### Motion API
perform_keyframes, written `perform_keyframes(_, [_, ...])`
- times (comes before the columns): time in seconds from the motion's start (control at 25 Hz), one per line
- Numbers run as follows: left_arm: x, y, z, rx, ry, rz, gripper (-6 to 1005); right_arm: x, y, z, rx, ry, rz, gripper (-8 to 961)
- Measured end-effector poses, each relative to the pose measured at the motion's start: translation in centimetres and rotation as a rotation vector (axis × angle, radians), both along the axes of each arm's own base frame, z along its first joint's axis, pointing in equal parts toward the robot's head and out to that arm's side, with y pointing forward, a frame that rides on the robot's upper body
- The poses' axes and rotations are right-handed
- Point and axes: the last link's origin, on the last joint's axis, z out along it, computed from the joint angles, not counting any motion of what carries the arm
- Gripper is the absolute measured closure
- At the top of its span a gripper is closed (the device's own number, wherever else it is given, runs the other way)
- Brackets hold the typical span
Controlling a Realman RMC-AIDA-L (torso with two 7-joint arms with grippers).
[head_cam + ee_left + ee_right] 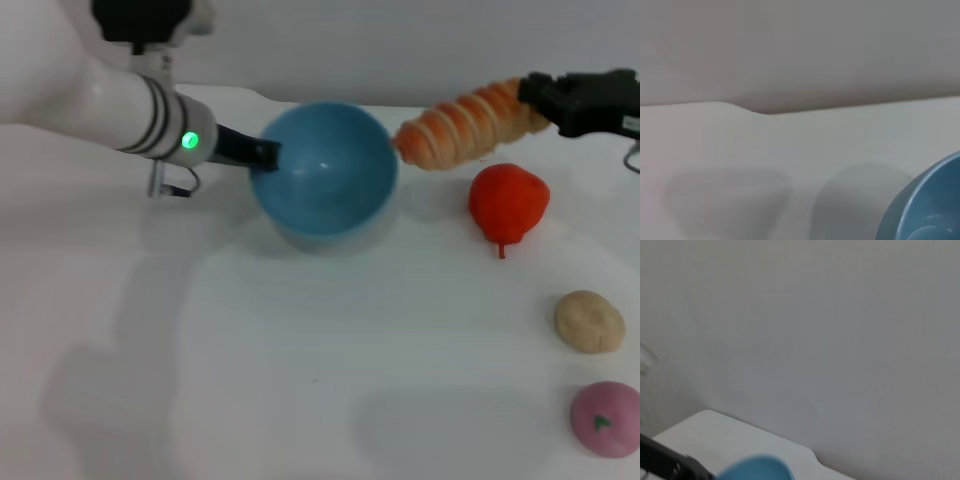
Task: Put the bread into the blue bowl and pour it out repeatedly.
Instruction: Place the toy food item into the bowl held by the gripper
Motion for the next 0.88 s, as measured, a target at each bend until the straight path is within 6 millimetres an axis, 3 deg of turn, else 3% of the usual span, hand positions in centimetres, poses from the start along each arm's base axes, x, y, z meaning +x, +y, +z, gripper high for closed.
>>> perform_keyframes(0.32, [3.6,-0.8,-2.7,-0.134,0.006,-0.093,1000,-3.2,0.6,-1.1,-0.066,-0.112,0.136,898])
perform_keyframes(0.52, [4.7,-1.3,-3.1,-0.217,0.02,-0.103,1000,-3.1,0.5,-1.3,-0.092,-0.238,0.144,909])
perform_keyframes(0.88, [5.6,-2.1,-3.5,-0.303,0.026,-0.101,999,-3.6,0.3,-1.8,-0.124,-0.254,0.153,912])
